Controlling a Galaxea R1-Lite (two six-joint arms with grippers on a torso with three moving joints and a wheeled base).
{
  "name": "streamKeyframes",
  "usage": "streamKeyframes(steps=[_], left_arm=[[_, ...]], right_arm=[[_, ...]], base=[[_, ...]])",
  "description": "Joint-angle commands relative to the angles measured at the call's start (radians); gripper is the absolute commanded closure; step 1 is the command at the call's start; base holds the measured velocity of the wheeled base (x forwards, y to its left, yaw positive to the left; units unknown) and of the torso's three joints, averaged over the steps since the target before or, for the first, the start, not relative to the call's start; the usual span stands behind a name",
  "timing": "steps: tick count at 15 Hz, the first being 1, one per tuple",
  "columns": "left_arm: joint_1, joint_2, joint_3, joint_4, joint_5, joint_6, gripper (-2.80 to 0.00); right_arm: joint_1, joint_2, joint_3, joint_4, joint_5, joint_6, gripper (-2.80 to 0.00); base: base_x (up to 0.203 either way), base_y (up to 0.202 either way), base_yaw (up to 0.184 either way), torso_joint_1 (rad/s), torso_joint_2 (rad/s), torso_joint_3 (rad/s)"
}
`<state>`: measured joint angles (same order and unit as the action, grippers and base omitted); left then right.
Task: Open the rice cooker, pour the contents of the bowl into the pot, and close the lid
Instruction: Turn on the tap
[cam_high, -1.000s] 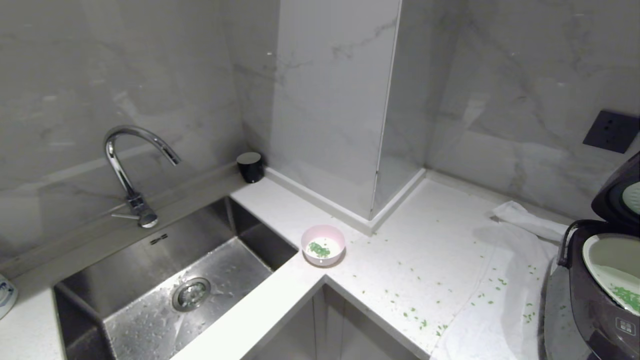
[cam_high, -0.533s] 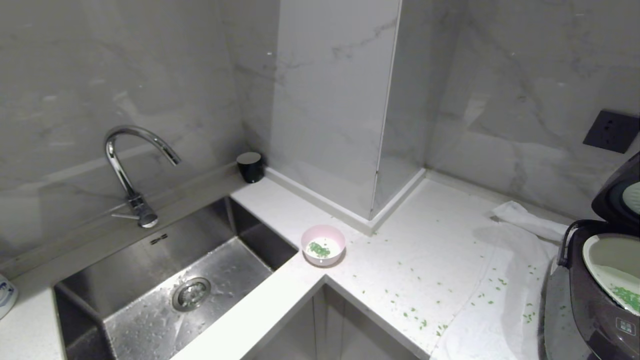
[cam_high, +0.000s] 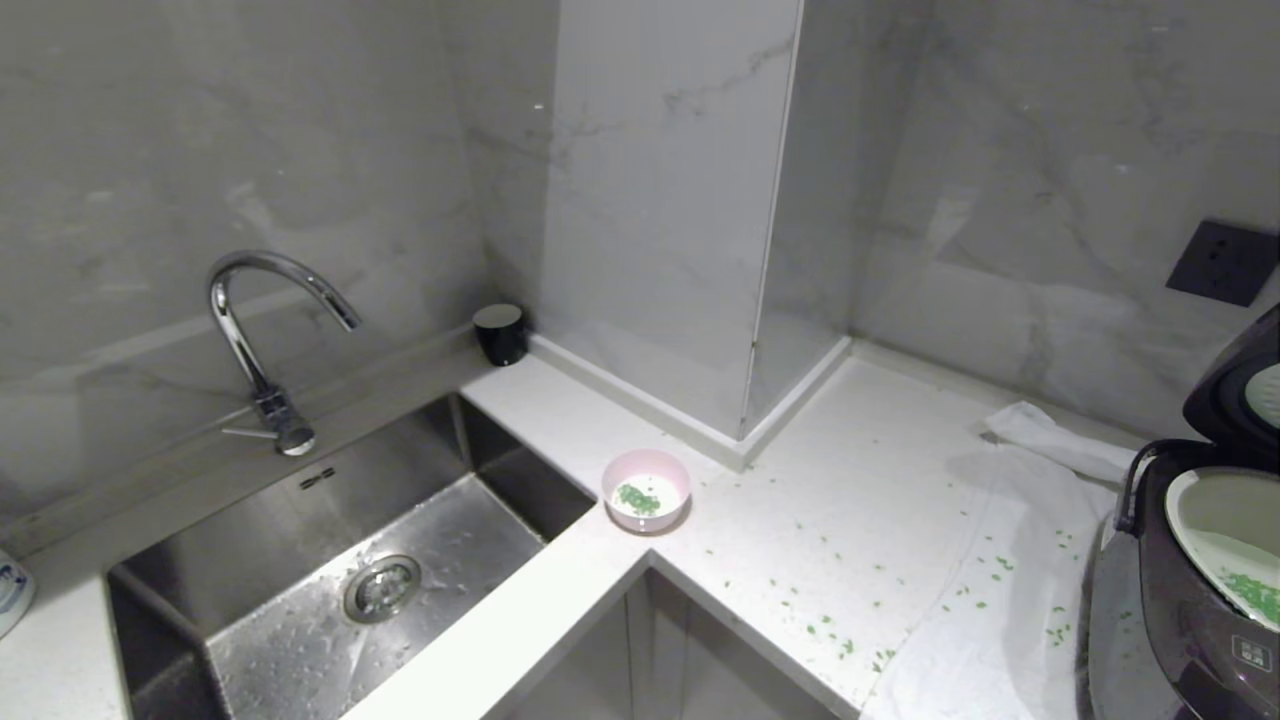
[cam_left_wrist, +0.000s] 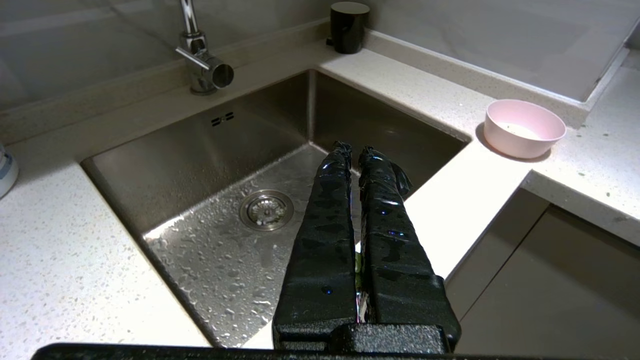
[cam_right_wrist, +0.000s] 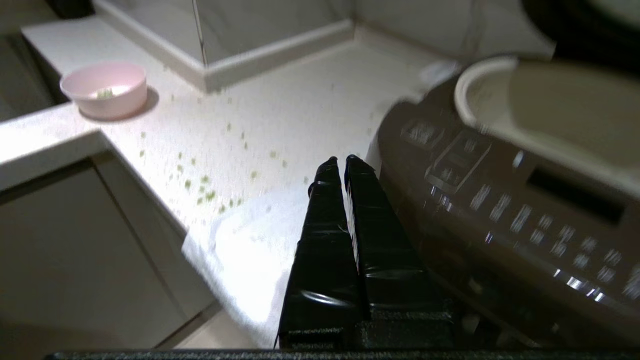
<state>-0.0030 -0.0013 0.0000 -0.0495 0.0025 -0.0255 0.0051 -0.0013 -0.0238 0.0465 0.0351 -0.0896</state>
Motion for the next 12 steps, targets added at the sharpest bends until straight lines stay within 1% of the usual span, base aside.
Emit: streamKeyframes(steps=[1,3,12], left_arm=[[0.000,0.001,0.014,-0.001,0.001,-0.001,0.00],[0.001,0.001,0.014,-0.001,0.001,-0.001,0.00],[0.001,0.000,0.014,0.000,0.001,-0.001,0.00]], right_arm=[[0.001,0.001,-0.005,0.040,0.000,0.022,0.00],[0.001,0.001,-0.004,0.036,-0.001,0.044,0.00],[0.001,0.001,-0.004,0.035,-0.004,0.044,0.00]], base=[[0.000,0.000,0.000,0.000,0.00,0.000],[0.000,0.000,0.000,0.000,0.00,0.000],[0.000,0.000,0.000,0.000,0.00,0.000]])
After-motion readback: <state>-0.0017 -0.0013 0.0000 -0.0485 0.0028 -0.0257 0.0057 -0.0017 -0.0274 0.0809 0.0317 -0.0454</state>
